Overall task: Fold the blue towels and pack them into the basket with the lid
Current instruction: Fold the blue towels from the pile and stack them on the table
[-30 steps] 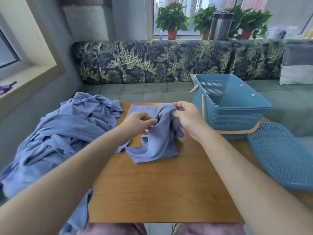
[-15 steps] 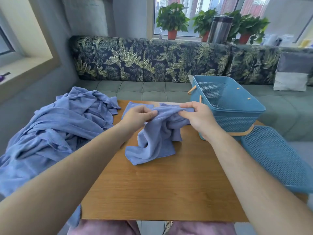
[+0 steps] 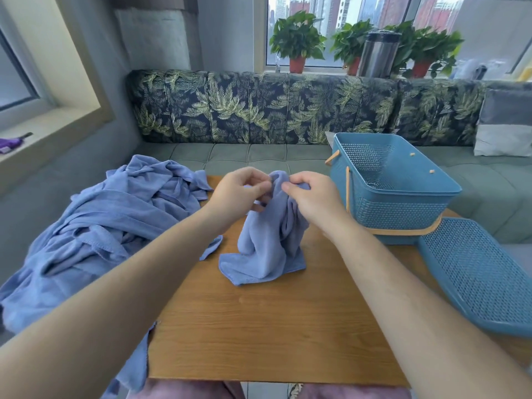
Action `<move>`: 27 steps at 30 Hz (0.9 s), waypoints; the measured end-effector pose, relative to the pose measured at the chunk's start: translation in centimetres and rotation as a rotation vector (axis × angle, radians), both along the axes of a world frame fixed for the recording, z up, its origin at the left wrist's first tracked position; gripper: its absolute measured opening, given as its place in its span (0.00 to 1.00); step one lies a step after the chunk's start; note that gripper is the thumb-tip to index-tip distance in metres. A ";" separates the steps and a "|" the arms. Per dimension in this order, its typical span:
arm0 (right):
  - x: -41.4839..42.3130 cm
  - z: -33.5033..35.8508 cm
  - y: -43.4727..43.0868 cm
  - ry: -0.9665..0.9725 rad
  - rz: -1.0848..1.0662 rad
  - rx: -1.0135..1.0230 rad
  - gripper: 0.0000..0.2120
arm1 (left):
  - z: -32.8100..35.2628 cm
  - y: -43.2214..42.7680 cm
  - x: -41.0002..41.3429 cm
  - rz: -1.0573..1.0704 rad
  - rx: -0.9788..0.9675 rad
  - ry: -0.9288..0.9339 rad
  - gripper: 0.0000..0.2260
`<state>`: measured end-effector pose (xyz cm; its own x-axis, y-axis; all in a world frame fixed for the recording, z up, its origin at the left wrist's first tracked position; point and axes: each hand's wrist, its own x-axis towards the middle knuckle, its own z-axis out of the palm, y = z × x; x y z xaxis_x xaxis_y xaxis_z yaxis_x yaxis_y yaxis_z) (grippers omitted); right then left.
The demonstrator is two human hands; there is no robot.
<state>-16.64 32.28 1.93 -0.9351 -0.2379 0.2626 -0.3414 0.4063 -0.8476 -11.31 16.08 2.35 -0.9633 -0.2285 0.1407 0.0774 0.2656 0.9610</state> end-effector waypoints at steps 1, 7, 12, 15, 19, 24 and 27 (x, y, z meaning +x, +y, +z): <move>-0.1 -0.2 0.3 -0.057 0.006 -0.080 0.04 | -0.7 -0.1 0.3 0.011 -0.014 -0.021 0.02; 0.5 -0.7 0.8 -0.172 0.075 -0.255 0.08 | -3.7 1.1 0.7 -0.007 -0.031 -0.158 0.17; 0.8 -0.8 1.4 -0.144 0.135 -0.200 0.11 | -2.5 1.6 -0.1 0.035 0.099 -0.092 0.12; -0.3 -0.5 2.4 -0.151 -0.006 -0.187 0.06 | -1.4 0.0 -0.6 0.155 0.131 -0.051 0.10; -2.0 1.2 5.5 -0.148 -0.167 -0.223 0.08 | 0.9 -4.9 -0.8 0.311 0.195 -0.023 0.10; -3.1 5.1 7.3 -0.166 -0.220 -0.349 0.05 | 4.9 -9.1 -0.5 0.383 0.223 0.048 0.07; -3.7 7.9 6.9 -0.313 -0.111 -0.490 0.04 | 7.2 -10.0 -0.4 0.371 0.197 0.103 0.06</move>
